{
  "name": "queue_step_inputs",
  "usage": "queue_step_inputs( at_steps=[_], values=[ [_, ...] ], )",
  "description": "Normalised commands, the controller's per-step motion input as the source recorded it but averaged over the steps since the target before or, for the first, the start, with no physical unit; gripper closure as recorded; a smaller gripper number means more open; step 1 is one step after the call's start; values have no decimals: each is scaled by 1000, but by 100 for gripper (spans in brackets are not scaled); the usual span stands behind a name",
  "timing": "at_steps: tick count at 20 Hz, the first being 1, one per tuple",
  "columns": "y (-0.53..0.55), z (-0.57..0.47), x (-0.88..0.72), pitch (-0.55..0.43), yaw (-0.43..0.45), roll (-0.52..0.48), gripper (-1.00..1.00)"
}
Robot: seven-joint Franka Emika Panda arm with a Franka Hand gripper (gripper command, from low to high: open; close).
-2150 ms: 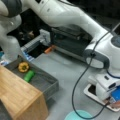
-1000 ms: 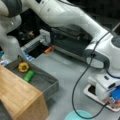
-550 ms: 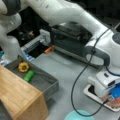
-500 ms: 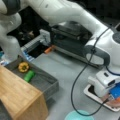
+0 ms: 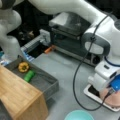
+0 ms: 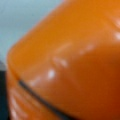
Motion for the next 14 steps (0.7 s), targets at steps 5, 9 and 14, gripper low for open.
queue_step_inputs(
  at_steps=[5,9,14],
  values=[
    [-409,112,-736,-102,455,-85,100],
    [-386,104,-857,-143,520,-157,100],
    [-336,25,-903,-135,469,-239,100]
  ],
)
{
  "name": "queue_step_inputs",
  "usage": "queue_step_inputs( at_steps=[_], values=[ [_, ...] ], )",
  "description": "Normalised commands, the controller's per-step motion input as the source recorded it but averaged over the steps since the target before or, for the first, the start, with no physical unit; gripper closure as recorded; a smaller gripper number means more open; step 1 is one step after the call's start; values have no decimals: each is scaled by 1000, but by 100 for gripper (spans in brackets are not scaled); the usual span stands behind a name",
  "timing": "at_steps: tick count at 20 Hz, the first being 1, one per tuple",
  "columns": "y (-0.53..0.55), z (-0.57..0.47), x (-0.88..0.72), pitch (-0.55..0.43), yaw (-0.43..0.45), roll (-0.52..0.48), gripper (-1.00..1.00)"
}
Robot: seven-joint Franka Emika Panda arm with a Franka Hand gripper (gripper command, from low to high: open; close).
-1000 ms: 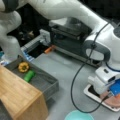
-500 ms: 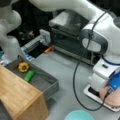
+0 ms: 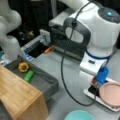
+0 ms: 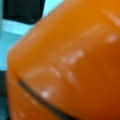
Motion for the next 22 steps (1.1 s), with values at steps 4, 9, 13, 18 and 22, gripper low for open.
queue_step_inputs(
  at_steps=[4,9,13,18,22],
  values=[
    [-318,73,-804,-200,681,-103,100],
    [-467,105,-686,-347,909,135,100],
    [-484,130,-472,-388,808,193,100],
    [-414,129,-383,-241,543,243,100],
    [-212,58,-311,-65,302,169,100]
  ],
)
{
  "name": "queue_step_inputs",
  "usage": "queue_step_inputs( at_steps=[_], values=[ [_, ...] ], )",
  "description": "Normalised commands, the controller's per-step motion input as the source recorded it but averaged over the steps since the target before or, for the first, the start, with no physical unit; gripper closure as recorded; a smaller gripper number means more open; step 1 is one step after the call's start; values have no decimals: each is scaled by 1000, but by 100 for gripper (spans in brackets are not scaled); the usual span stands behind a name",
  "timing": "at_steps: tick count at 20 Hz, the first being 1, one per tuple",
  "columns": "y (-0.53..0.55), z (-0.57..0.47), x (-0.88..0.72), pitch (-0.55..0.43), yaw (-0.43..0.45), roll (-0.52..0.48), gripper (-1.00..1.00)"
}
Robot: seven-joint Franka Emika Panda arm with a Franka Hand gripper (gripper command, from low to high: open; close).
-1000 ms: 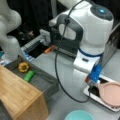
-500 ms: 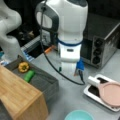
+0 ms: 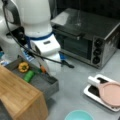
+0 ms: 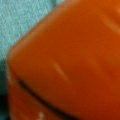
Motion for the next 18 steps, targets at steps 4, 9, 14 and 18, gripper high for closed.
queue_step_inputs(
  at_steps=[4,9,14,18],
  values=[
    [10,-56,-170,-57,207,154,100],
    [90,-170,-135,-88,191,142,100],
    [93,-293,-205,-126,142,87,100],
    [41,-380,-204,-208,80,118,100]
  ],
)
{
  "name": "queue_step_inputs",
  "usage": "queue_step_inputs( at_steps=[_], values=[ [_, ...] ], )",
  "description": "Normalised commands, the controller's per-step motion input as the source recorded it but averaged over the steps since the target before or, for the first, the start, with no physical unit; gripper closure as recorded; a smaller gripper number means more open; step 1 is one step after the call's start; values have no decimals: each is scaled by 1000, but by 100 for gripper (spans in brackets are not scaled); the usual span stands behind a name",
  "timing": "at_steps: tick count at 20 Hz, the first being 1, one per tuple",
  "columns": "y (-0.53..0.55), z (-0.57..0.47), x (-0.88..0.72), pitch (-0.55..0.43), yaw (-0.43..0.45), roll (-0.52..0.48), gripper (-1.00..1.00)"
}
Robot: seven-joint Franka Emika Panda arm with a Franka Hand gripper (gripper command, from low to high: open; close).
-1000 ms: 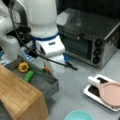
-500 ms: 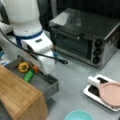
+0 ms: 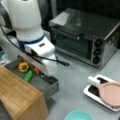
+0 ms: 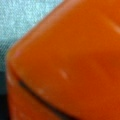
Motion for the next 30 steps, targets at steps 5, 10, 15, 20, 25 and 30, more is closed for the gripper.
queue_step_inputs(
  at_steps=[5,10,15,20,25,30],
  values=[
    [-27,-439,-140,-220,19,158,100],
    [-47,-405,-72,-193,-59,179,100],
    [-42,-145,-4,-157,-57,173,100],
    [-61,-7,11,-113,-59,153,100],
    [-91,-14,23,-120,-62,187,-100],
    [-118,2,24,-107,-63,187,-100]
  ],
)
